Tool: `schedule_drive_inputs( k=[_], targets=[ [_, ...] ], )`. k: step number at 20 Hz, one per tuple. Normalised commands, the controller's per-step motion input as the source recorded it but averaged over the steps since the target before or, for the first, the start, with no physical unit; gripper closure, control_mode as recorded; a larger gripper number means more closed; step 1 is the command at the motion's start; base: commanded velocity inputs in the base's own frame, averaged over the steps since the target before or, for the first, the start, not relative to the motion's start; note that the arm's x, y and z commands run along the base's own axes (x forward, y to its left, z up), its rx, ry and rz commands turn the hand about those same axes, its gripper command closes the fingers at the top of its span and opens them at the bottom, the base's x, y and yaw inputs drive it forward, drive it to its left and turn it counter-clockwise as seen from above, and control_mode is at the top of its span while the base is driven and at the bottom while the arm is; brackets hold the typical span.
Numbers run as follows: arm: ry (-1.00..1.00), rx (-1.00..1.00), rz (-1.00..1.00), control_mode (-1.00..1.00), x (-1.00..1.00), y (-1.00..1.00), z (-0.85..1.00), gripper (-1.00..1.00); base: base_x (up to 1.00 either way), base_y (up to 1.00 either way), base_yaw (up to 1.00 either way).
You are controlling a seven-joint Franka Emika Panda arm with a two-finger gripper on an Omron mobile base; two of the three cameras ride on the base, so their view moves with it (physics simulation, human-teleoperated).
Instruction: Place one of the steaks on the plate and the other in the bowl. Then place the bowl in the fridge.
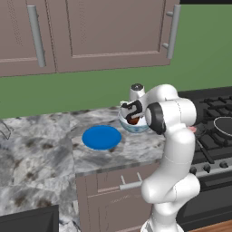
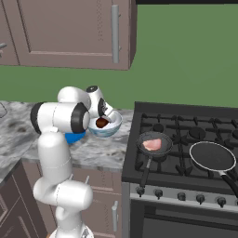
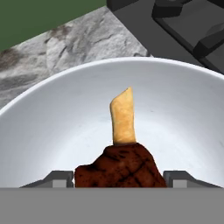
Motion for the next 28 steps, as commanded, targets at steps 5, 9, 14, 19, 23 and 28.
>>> schedule_drive_inputs(
  k=[5,9,14,19,23,28],
  targets=[
    [0.0,0.0,0.0,-1.0,0.06,0.0,0.0,-1.0,0.0,0.0,0.0],
    [0.0,0.0,0.0,-1.0,0.0,-0.15,0.03,-1.0,0.0,0.0,0.0],
    [0.0,0.02,-0.01,-1.0,-0.14,-0.26,0.29,-1.0,0.0,0.0,0.0],
    [-0.04,0.0,0.0,-1.0,-0.64,-0.23,0.45,-1.0,0.0,0.0,0.0],
    [-0.07,0.0,0.0,-1.0,-0.73,-0.24,0.37,-1.0,0.0,0.0,0.0],
    [-0.02,0.0,0.0,-1.0,-0.8,-0.25,0.25,-1.0,0.0,0.0,0.0]
  ],
)
